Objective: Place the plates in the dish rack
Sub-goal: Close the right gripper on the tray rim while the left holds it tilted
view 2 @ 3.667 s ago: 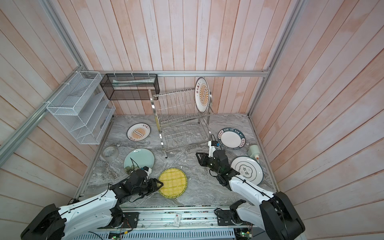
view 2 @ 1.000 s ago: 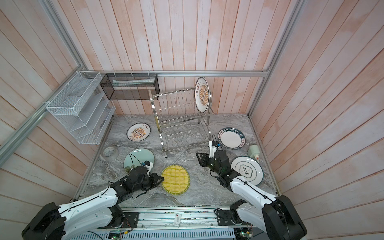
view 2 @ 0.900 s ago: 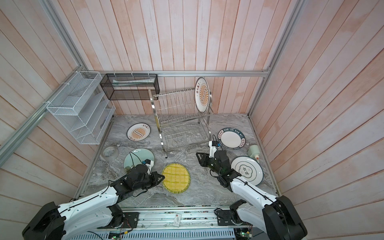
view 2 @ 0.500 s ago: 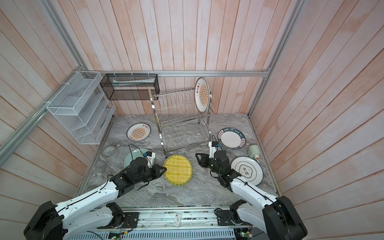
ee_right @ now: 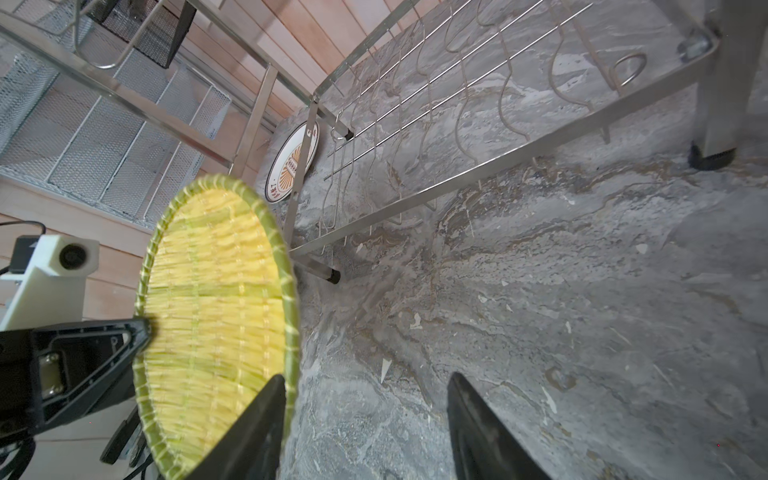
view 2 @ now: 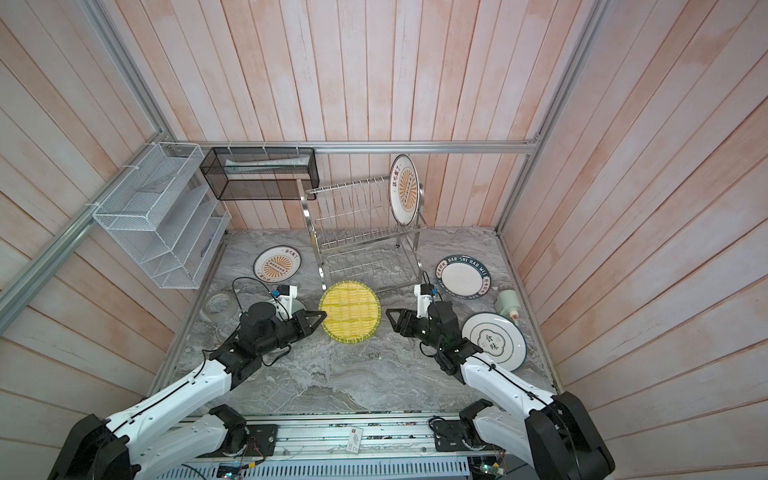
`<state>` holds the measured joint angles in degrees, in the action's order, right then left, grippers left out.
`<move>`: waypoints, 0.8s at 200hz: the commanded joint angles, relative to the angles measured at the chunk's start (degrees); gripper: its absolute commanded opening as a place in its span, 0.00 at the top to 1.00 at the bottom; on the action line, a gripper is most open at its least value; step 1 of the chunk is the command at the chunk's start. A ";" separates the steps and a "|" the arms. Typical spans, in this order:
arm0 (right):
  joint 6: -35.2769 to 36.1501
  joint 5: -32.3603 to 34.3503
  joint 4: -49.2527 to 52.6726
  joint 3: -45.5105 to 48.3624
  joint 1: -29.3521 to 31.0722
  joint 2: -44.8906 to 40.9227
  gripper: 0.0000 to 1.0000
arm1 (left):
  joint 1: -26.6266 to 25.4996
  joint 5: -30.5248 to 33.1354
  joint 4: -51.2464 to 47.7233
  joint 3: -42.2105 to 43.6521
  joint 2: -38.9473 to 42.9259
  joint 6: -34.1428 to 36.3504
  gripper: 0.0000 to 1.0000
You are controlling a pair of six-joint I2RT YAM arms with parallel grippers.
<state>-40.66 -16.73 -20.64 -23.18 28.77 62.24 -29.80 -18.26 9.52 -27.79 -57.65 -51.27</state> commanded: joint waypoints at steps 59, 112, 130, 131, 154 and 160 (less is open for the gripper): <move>-4.11 -4.01 -7.72 -2.34 4.68 2.58 0.42 | 3.20 -5.97 13.18 3.86 1.39 -2.59 1.00; -5.40 -4.94 -10.65 -3.10 6.20 4.37 0.53 | 3.40 -6.92 16.15 4.74 1.42 -3.79 1.00; -6.57 -5.62 -12.63 -3.10 6.80 5.35 0.58 | 3.41 -7.22 17.52 5.20 1.26 -4.35 1.00; -6.59 -5.65 -12.74 -3.10 6.81 5.39 0.59 | 3.42 -7.27 17.58 5.20 1.24 -4.36 1.00; -7.27 -5.68 -14.12 -3.76 8.01 6.07 0.66 | 3.35 -7.42 17.95 5.38 1.20 -4.44 1.00; -7.41 -5.70 -14.29 -4.08 8.32 6.23 0.67 | 3.37 -7.46 17.97 5.42 1.20 -4.46 1.00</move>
<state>-46.92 -21.34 -31.51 -24.93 35.83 67.66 -26.68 -24.21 22.37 -22.81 -57.41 -54.94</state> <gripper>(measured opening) 0.355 0.094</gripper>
